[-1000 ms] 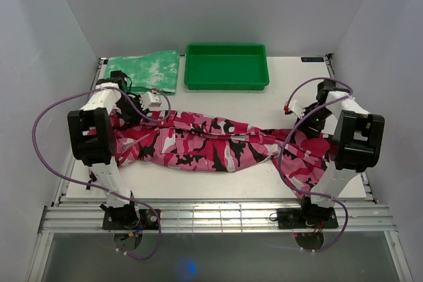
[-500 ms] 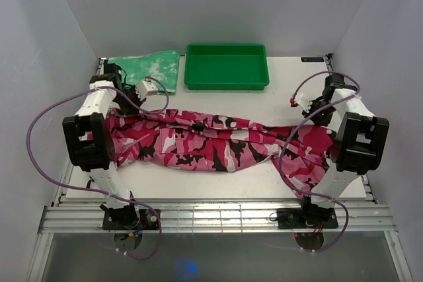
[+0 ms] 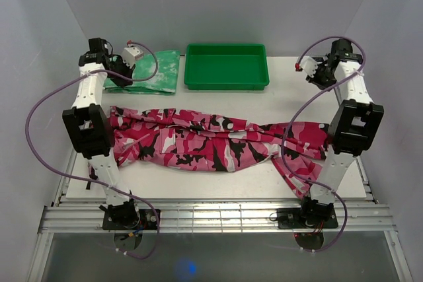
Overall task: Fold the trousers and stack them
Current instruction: Flatten the trousers out
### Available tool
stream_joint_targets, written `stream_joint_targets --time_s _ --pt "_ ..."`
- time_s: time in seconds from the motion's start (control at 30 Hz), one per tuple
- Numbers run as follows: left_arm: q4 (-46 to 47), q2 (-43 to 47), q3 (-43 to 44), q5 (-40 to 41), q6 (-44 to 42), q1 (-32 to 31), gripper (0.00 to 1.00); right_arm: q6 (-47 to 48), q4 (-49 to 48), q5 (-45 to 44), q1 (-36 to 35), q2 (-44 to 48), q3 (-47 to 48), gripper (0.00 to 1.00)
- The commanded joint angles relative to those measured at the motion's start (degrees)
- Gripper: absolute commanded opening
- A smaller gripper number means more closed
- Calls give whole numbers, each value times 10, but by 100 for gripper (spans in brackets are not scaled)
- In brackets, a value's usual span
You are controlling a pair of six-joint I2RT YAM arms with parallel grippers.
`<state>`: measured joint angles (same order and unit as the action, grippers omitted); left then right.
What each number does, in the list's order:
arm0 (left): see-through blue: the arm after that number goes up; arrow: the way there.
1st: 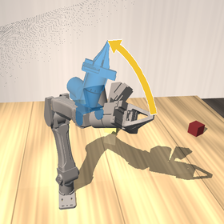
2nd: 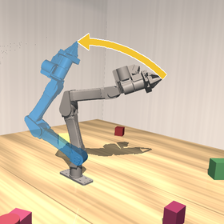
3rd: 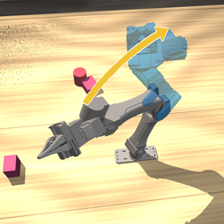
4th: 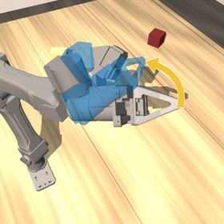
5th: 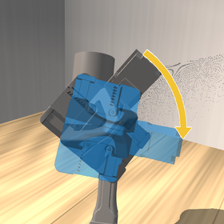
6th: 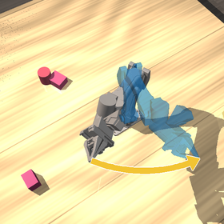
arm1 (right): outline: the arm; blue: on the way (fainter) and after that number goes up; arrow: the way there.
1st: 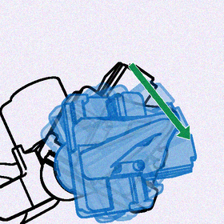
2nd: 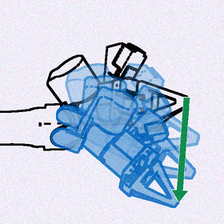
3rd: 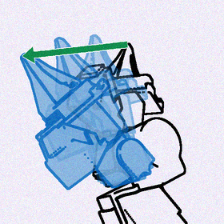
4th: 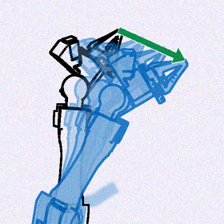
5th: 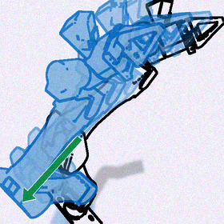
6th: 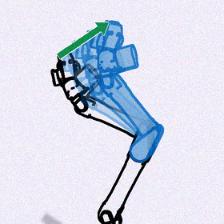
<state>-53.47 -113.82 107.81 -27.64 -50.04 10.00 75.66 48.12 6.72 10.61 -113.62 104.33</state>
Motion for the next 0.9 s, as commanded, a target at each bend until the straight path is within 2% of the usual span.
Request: stream_joint_targets --time_s 0.0,0.03,0.07,0.1,0.13,0.17,0.2,0.23,0.27,0.33,0.5,0.6,0.67,0.7,0.73,0.8,0.83,0.87 --pt "-19 -36 49 -12 50 -5 0 7 122 30 -22 -31 47 27" --pt "-36 -39 51 -11 43 -4 0 23 137 33 -22 -27 32 42" --pt "-59 -42 58 -15 8 -5 4 51 149 33 -22 -21 16 52" --pt "-83 -41 58 -29 -20 -4 12 65 146 25 -22 -4 -6 60" --pt "-120 -34 51 -34 -49 -5 35 78 141 20 -22 6 -51 73" --pt "-120 -22 10 -34 -92 -5 45 97 126 18 -22 15 -73 81" --pt "-115 -6 -20 -30 -110 -5 60 107 122 19 -23 27 -92 88" --pt "-91 29 -51 -24 -124 -5 79 115 120 18 -25 29 -108 95" --pt "-78 45 -79 -22 -135 -5 98 120 119 18 -29 29 -127 96" --pt "-71 71 -130 -25 -162 -6 98 123 126 24 -40 13 -131 97" --pt "-82 70 -135 -38 -161 -6 98 112 136 48 -66 -48 -100 95" --pt "-94 71 -139 -49 -176 -7 98 102 121 37 -83 -78 -93 91" --pt "-103 75 -149 -44 -204 -7 97 99 129 30 -90 -90 -84 78" --pt "-107 77 -154 -41 -216 -7 96 99 131 25 -95 -94 -83 70" --pt "-114 79 -158 -39 -230 -7 95 99 133 24 -96 -94 -85 53" --pt "-114 87 -173 -37 -259 -6 94 95 123 15 -96 -86 -96 39" --pt "-112 89 -177 -36 -265 -6 94 95 121 11 -96 -83 -100 22" --pt "-112 91 -185 -36 -276 -7 94 92 123 8 -96 -80 -103 12"
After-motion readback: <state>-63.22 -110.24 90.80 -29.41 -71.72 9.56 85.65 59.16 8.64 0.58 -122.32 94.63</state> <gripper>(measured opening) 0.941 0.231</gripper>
